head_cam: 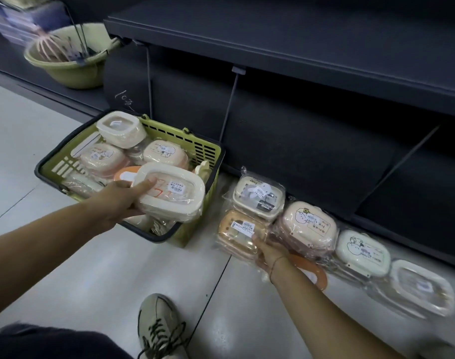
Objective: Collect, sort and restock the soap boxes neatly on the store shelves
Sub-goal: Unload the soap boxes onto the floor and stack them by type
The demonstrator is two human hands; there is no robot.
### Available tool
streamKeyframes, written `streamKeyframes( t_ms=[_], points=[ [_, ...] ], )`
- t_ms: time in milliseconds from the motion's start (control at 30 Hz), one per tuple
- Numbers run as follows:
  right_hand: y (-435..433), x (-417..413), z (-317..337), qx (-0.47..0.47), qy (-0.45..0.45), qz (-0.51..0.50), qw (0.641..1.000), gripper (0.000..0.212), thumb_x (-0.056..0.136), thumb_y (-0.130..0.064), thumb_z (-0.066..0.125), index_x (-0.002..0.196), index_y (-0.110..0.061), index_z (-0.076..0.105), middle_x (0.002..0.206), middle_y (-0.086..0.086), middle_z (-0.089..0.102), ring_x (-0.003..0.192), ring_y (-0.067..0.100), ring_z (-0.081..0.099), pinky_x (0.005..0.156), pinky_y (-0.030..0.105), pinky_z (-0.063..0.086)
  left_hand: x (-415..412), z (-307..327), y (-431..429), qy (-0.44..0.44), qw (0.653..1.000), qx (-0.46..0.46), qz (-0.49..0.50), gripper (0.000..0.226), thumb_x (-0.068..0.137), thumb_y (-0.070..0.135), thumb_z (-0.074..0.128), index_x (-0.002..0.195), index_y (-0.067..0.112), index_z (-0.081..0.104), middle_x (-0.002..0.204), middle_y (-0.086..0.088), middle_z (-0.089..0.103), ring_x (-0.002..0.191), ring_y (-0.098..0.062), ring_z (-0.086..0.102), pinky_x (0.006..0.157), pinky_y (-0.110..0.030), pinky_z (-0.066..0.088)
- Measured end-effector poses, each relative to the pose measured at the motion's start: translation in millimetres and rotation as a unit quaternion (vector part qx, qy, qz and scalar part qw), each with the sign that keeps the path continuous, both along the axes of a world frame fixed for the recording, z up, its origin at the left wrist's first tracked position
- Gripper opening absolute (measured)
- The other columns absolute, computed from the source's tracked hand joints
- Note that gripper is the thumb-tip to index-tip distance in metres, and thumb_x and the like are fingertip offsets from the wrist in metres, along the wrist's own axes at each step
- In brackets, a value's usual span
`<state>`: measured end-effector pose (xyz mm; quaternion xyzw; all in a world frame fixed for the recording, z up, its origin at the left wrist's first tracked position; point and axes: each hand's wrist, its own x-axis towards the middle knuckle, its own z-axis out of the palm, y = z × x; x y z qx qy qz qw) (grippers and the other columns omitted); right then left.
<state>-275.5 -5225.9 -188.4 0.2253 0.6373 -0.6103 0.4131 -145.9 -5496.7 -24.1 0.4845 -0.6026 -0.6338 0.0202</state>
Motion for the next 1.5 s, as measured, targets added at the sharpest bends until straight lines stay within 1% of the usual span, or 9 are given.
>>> streamKeyframes(
  t_ms=[233, 333, 467, 667, 800, 967, 1067, 1267, 1500],
  points=[
    [7, 5, 22, 0.05, -0.012, 0.046, 0.998, 0.054, 0.077, -0.052, 0.073, 0.12, -0.021, 0.062, 0.111, 0.001, 0.065, 0.09, 0.015, 0.059, 0.068, 0.027, 0.045, -15, 10, 26, 0.012, 0.999, 0.002, -0.049, 0.077, 0.061, 0.047, 0.075, 0.119, 0.0, 0.058, 0.1, -0.011, 0.075, 0.089, -0.021, 0.073, 0.065, -0.024, 0.06],
    [33, 6, 70, -0.048, -0.022, 0.042, 0.998, 0.024, 0.089, -0.046, 0.063, 0.1, -0.025, 0.062, 0.093, -0.004, 0.063, 0.081, 0.009, 0.057, 0.072, 0.026, 0.045, -34, 16, 56, 0.023, 0.997, 0.011, -0.072, 0.057, 0.079, 0.04, 0.068, 0.121, 0.003, 0.057, 0.108, -0.011, 0.072, 0.098, -0.021, 0.07, 0.07, -0.026, 0.061],
    [95, 1, 120, -0.153, 0.021, 0.026, 0.988, 0.055, 0.076, -0.06, 0.06, 0.115, -0.022, 0.063, 0.104, 0.004, 0.072, 0.095, 0.018, 0.069, 0.085, 0.035, 0.056, -73, 11, 131, 0.029, 0.985, 0.036, -0.169, 0.063, 0.071, 0.042, 0.071, 0.121, 0.008, 0.058, 0.105, -0.007, 0.074, 0.096, -0.021, 0.072, 0.084, -0.038, 0.059],
    [211, -38, 131, -0.121, 0.061, -0.115, 0.984, 0.054, 0.071, -0.027, 0.075, 0.119, -0.007, 0.059, 0.107, 0.013, 0.071, 0.09, 0.025, 0.069, 0.07, 0.034, 0.06, -145, -21, 285, 0.053, 0.952, 0.022, -0.301, 0.047, 0.086, 0.048, 0.067, 0.114, 0.011, 0.061, 0.108, -0.007, 0.072, 0.097, -0.024, 0.07, 0.089, -0.045, 0.056],
    [304, -71, 105, -0.031, 0.09, -0.248, 0.964, 0.022, 0.088, -0.026, 0.067, 0.104, -0.011, 0.064, 0.103, 0.011, 0.065, 0.086, 0.02, 0.058, 0.071, 0.027, 0.056, -179, -61, 359, 0.029, 0.832, -0.213, -0.512, 0.064, 0.096, 0.055, 0.047, 0.146, 0.016, 0.04, 0.155, -0.006, 0.035, 0.141, -0.022, 0.033, 0.115, -0.032, 0.024],
    [362, -96, 53, 0.113, 0.086, -0.265, 0.954, 0.046, 0.086, -0.032, 0.071, 0.124, -0.01, 0.057, 0.104, 0.009, 0.062, 0.071, 0.015, 0.055, 0.063, 0.021, 0.057, -189, -122, 385, -0.076, 0.625, -0.429, -0.648, 0.076, 0.097, 0.066, 0.027, 0.157, 0.024, 0.006, 0.162, -0.001, -0.019, 0.148, -0.025, -0.023, 0.115, -0.039, -0.02],
    [368, -105, 24, 0.133, 0.057, -0.236, 0.961, 0.052, 0.085, -0.033, 0.073, 0.128, -0.008, 0.056, 0.112, 0.014, 0.063, 0.072, 0.016, 0.057, 0.057, 0.02, 0.057, -183, -143, 383, -0.137, 0.593, -0.416, -0.676, 0.08, 0.095, 0.069, 0.021, 0.157, 0.025, -0.005, 0.161, -0.001, -0.024, 0.147, -0.029, -0.023, 0.117, -0.043, -0.015],
    [365, -113, -2, 0.225, 0.096, -0.147, 0.958, 0.059, 0.085, -0.037, 0.072, 0.134, -0.012, 0.05, 0.127, 0.01, 0.057, 0.116, 0.03, 0.055, 0.105, 0.043, 0.044, -180, -146, 375, -0.149, 0.573, -0.403, -0.698, 0.082, 0.096, 0.067, 0.028, 0.155, 0.027, -0.013, 0.159, 0.001, -0.028, 0.147, -0.029, -0.023, 0.119, -0.043, -0.005],
    [349, -108, -4, 0.288, 0.074, -0.074, 0.952, 0.068, 0.085, -0.046, 0.067, 0.137, -0.01, 0.044, 0.125, 0.014, 0.052, 0.105, 0.032, 0.051, 0.095, 0.045, 0.046, -189, -125, 383, -0.182, 0.58, -0.371, -0.702, 0.083, 0.094, 0.07, 0.026, 0.156, 0.026, -0.008, 0.161, -0.001, -0.023, 0.149, -0.028, -0.017, 0.119, -0.043, -0.007]
  ],
)
